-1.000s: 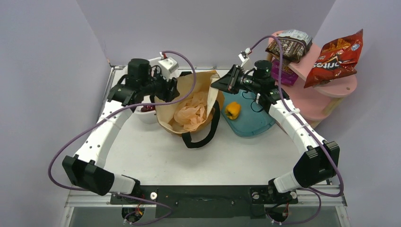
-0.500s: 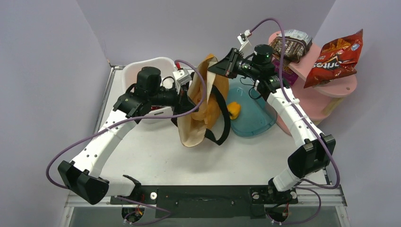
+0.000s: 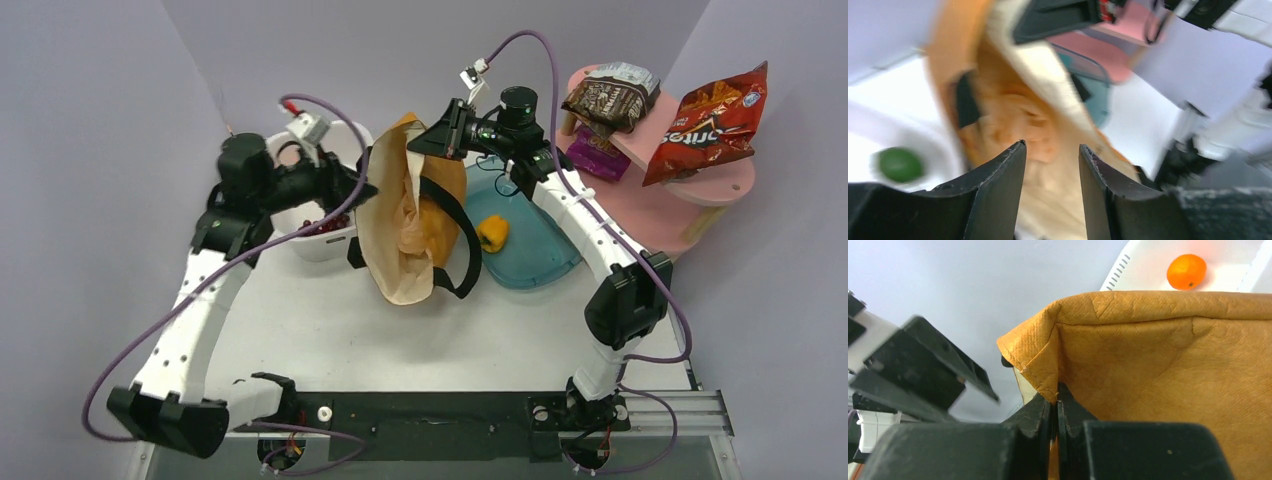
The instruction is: Untie the knot of the grocery bags and take out the mixed food
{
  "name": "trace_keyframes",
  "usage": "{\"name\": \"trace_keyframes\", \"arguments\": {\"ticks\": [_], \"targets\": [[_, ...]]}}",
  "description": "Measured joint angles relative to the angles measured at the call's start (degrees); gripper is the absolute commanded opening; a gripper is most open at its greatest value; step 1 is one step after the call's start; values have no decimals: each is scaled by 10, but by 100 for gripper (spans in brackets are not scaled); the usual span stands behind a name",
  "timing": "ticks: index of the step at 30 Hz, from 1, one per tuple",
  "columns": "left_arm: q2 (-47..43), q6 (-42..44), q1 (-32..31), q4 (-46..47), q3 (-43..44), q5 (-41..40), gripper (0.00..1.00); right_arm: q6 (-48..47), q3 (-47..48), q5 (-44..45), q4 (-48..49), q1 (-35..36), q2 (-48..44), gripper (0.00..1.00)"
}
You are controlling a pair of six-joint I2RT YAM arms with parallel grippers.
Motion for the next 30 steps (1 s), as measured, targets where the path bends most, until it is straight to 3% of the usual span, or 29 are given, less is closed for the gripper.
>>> {"name": "trace_keyframes", "arguments": {"ticks": [3,8,17,19,20,22,23,24,27,30], "targets": [[-68,37,53,-16,-5,-71,45,1,1,-15,22,1,0,0],[-146,75,56,-53,-17,-181,47,5,24,-31,40,9,13,0],[-134,-5,54,-50,-166,-155,50,18,78,-50,70,22,73,0],[-114,-18,46,-51,-187,-153,37,19,79,-52,71,22,77,0],[-106,-21,38,-51,-193,-155,22,19,79,-53,71,22,78,0],[-96,-20,10,-56,-195,-164,6,19,79,-54,73,22,78,0],[-95,-15,-9,-55,-195,-169,3,19,79,-54,74,22,78,0],[-95,-12,-24,-54,-195,-170,4,19,79,-56,77,22,78,0],[-103,-7,-62,-51,-195,-149,36,19,79,-58,81,22,78,0],[-140,-17,-60,-41,-194,-143,41,19,78,-59,83,22,78,0]]}}
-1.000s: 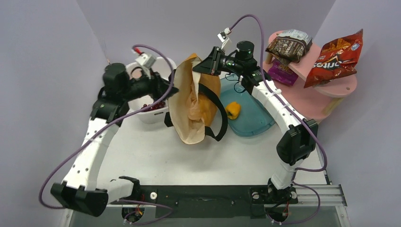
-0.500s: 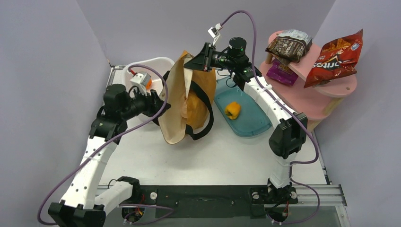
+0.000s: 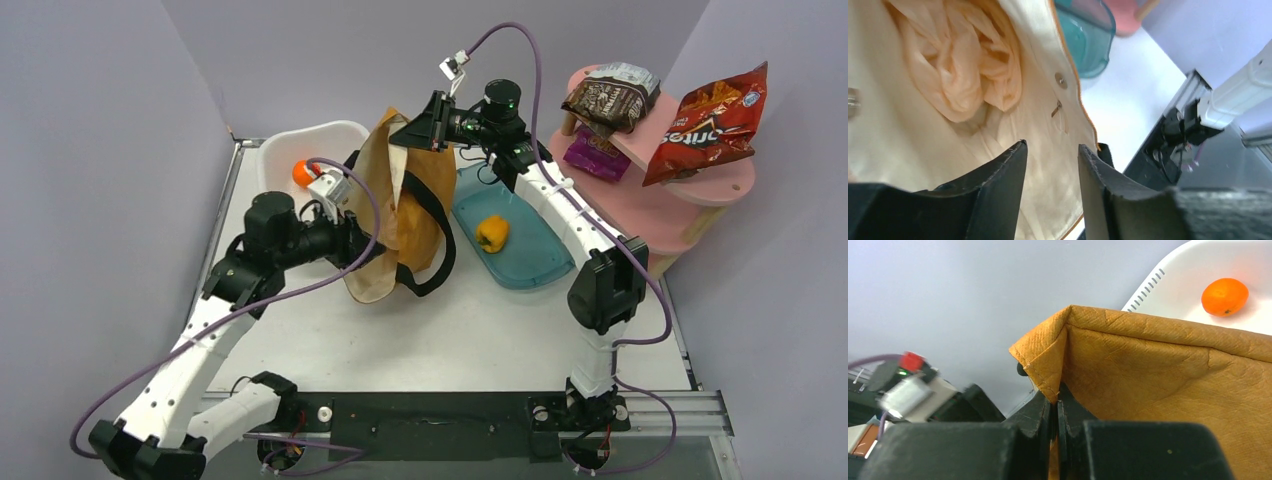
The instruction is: Untie the knot of the grocery bags and take out the mixed food
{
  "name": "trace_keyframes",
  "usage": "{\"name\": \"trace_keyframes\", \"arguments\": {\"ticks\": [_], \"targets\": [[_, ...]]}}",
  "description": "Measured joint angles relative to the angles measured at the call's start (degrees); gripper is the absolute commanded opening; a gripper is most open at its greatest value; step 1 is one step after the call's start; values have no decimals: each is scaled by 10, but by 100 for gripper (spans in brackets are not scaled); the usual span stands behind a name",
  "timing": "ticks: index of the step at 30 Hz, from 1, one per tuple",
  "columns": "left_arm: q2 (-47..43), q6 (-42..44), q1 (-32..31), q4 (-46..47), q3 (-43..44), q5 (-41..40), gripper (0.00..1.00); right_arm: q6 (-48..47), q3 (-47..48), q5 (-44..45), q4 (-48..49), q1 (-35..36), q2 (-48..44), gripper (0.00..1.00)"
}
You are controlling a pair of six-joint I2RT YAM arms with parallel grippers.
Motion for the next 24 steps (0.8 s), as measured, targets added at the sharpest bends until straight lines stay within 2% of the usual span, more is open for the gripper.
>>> {"name": "trace_keyframes", "arguments": {"ticks": [3,7,11,15,16,18,22,24], "targets": [[-39,10,7,-6,27,-34,44,0,-8,0,4,-4,-3,0],[-51,58,10,-14,96,-123,47,0,-14,0,7,-4,-5,0],[-31,112,16,-26,112,-198,48,3,-18,-3,13,-4,-10,0],[19,144,25,-26,93,-216,47,10,-23,-7,22,-4,-11,0],[35,147,26,-26,83,-219,26,12,-24,-8,23,-4,-11,0],[68,146,29,-30,62,-219,1,14,-25,-10,25,-4,-11,0],[87,140,31,-43,44,-139,0,15,-34,-11,27,-8,-19,0],[71,106,14,-33,43,-57,0,12,-43,-9,23,-9,-31,0]]}}
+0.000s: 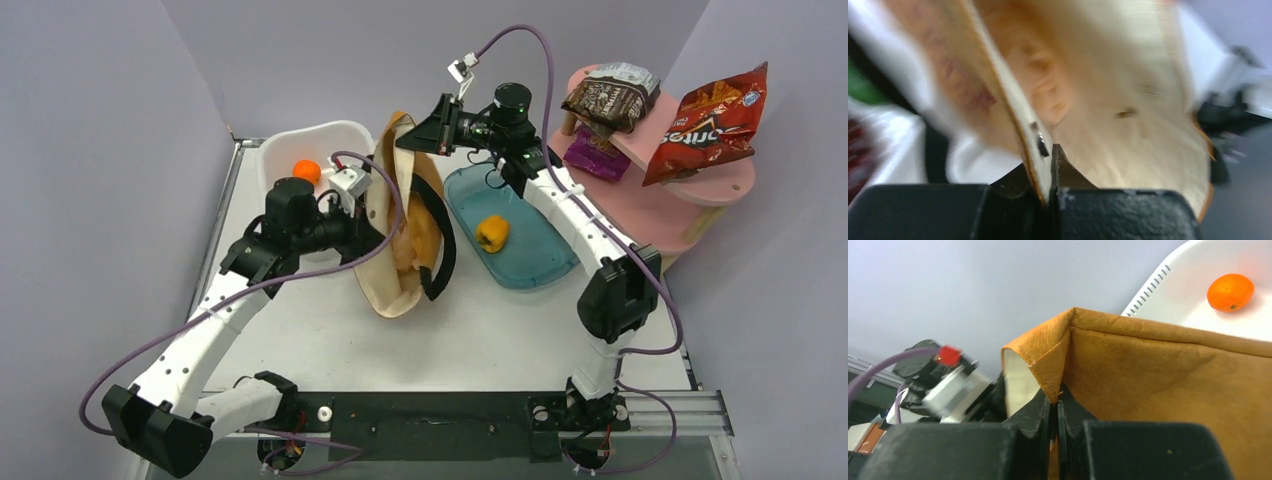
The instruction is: Untie the knot of the grocery bags and take out the mixed food
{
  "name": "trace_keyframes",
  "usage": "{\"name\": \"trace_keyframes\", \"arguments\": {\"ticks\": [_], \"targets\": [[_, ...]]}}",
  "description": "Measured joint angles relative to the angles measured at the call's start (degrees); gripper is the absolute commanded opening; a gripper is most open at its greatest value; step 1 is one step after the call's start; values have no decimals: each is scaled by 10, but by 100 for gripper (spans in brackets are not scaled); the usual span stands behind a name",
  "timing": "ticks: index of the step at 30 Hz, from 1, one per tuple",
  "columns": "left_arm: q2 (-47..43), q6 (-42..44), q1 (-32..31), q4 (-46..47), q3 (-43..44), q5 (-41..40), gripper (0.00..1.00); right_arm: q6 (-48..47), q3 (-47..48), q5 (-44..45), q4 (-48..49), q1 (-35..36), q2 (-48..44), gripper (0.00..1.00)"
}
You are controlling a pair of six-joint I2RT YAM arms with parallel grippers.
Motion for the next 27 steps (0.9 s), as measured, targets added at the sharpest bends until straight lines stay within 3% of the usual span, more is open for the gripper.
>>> {"name": "trace_keyframes", "arguments": {"ticks": [5,11,19,27], "targets": [[-32,-143,-86,84,0,145,0,-31,-41,20,-53,-10,-61,0],[-8,-268,-87,176,0,230,0,-115,-54,66,-154,-12,-87,0],[21,-309,-36,185,-6,203,0,-175,-34,94,-197,-19,-11,0],[79,-234,-31,160,21,130,0,-203,64,117,-215,-19,120,0]]}}
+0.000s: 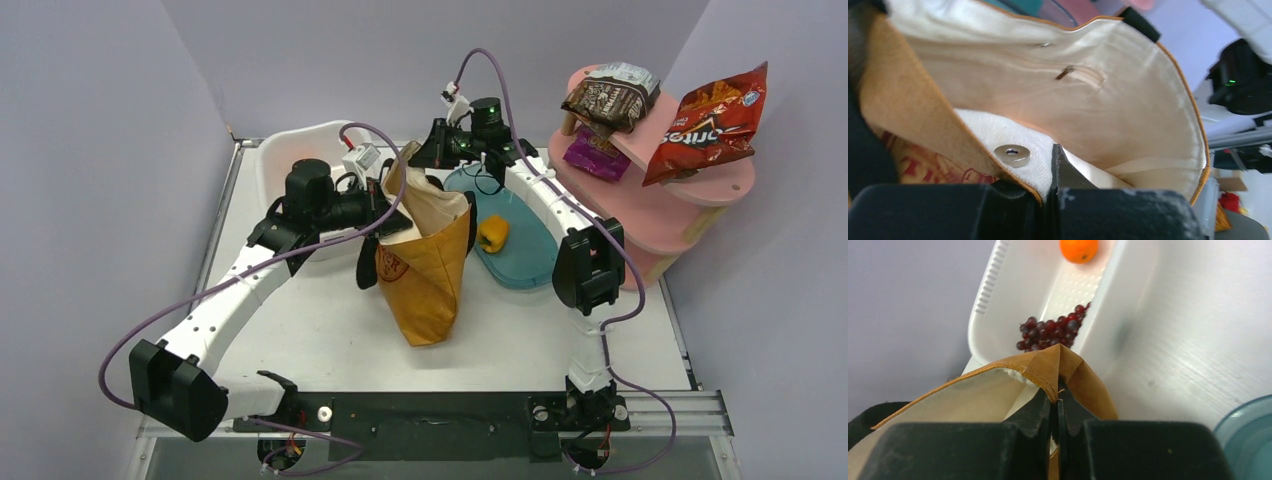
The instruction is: Untie the knot of the grocery bags and take out the mixed food
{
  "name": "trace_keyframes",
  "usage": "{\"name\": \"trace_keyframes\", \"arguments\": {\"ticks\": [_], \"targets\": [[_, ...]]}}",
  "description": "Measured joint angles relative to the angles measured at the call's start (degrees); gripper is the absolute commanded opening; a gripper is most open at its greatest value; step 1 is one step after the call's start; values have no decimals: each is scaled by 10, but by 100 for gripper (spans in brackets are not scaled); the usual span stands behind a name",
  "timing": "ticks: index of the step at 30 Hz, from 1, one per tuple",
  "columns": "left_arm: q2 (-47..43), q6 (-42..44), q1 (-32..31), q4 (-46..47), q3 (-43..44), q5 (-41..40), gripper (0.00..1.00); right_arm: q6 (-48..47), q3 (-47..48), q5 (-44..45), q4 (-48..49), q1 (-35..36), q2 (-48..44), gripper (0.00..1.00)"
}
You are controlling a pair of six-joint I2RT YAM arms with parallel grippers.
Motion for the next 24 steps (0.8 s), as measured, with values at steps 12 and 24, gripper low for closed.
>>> {"name": "trace_keyframes", "arguments": {"ticks": [12,24], "targets": [[54,89,37,14,-11,-55,0,-3,22,83,50,-41,2,0],[67,149,80,13,-12,-133,43,-10,72,112,65,-31,40,69]]}}
